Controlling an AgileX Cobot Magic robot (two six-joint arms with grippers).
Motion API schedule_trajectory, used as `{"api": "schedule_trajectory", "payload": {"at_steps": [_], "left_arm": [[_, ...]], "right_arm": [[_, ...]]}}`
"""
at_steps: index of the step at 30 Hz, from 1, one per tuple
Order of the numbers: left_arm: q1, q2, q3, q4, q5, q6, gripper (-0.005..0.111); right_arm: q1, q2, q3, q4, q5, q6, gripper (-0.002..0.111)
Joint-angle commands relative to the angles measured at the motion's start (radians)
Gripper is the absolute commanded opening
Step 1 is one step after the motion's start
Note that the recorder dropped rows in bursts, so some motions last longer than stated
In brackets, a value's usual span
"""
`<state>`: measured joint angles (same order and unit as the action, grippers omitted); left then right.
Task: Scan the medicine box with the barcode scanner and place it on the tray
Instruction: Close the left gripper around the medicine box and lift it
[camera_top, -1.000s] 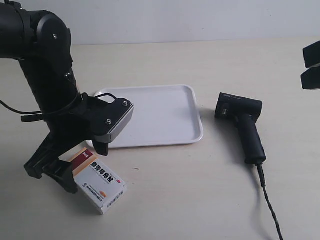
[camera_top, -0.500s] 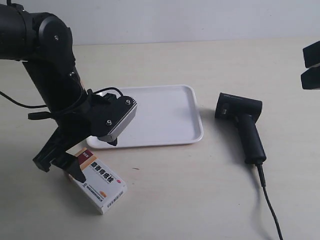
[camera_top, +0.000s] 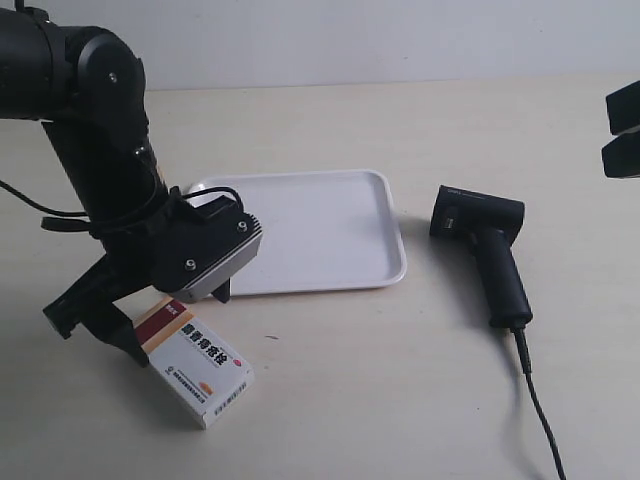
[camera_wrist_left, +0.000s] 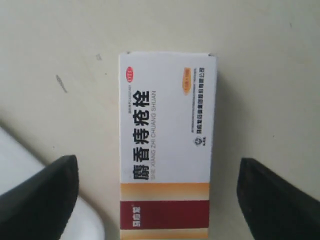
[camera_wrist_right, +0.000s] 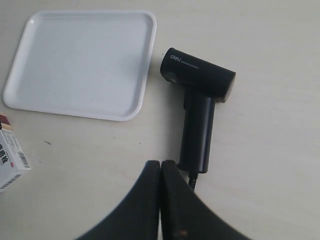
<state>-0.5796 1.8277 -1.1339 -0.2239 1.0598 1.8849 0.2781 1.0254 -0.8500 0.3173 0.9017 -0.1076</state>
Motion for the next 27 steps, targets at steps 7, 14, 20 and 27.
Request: {"api": "schedule_trajectory", "payload": {"at_steps": [7, 14, 20, 27], "left_arm": [[-0.001, 0.031, -0.006, 0.001, -0.052, 0.047, 0.082], [-0.001, 0.067, -0.006, -0.001, -0.073, 0.052, 0.082], [-0.001, 0.078, 0.018, -0.001, -0.07, 0.066, 0.082], [-0.001, 0.076, 0.041, 0.002, -0.054, 0.066, 0.082]], "right_arm": [[0.002, 0.003, -0.004, -0.003, -0.012, -0.006, 0.0], [0.002, 0.003, -0.004, -0.003, -0.014, -0.006, 0.0], [0.002, 0.003, -0.004, -0.003, -0.014, -0.006, 0.0], [0.002, 0.003, -0.004, -0.005, -0.014, -0.006, 0.0]]}}
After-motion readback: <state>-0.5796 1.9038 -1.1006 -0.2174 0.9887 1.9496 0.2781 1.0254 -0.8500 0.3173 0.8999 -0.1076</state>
